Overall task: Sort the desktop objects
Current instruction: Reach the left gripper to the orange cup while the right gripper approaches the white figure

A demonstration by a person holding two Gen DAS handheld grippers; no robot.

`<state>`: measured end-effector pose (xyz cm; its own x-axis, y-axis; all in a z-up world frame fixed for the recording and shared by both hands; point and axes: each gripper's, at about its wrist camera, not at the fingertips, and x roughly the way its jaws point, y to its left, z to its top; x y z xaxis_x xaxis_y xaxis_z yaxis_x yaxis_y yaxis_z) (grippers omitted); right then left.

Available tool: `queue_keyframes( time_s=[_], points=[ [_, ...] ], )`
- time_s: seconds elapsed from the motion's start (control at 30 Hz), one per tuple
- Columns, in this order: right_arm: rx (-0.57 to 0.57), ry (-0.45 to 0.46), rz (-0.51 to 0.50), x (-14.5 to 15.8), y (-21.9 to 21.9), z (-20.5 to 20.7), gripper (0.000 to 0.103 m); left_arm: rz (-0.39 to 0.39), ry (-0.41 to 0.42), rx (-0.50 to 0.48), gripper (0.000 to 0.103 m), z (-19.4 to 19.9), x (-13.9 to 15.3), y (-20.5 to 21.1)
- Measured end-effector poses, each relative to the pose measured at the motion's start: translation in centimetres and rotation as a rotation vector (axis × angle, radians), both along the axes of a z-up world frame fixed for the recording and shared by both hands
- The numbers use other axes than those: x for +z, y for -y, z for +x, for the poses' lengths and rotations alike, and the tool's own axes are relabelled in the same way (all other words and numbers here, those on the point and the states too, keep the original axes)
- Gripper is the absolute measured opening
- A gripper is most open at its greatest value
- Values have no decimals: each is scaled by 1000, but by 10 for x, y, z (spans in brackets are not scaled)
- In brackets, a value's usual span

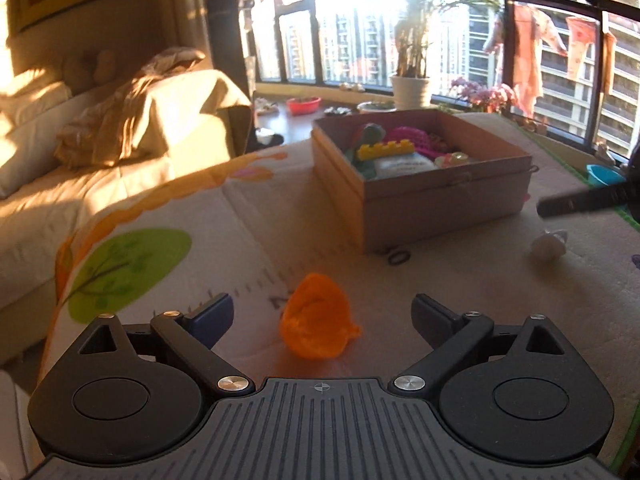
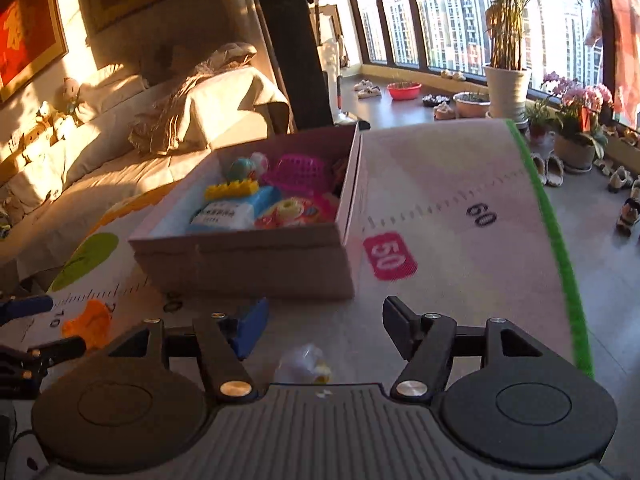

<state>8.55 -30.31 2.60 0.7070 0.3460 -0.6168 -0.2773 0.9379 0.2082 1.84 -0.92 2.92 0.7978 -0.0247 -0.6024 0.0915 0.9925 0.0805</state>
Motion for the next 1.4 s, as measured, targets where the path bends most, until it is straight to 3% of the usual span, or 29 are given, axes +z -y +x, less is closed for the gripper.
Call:
queue_keyframes(
  time_s=[0.1,0.33,0.5,0.83,1.03,1.27,1.4],
  points=[
    [41,-37,-17,-17,-20,-8,58,-19,-30,24,99,9,-7,-2],
    [121,-3,-23,-20,-46,-27,59,-59,-95,34,99,28,-23,9],
    [116,11,-15,-21,-41,-29,60,-72,-111,20,99,31,-28,18],
    [-21,9,-8,-21,-25,-23,78,-122,-121,-124,101,7,-27,48],
    [-36,8,-2,-23,-23,-22,82,-179,-140,-209,102,-8,-24,60],
    [-41,7,33,-24,-19,-21,90,-83,-75,-136,102,-15,-22,62],
    [-43,7,40,-25,-19,-21,96,-54,-79,-82,102,-8,-24,58]
  ],
)
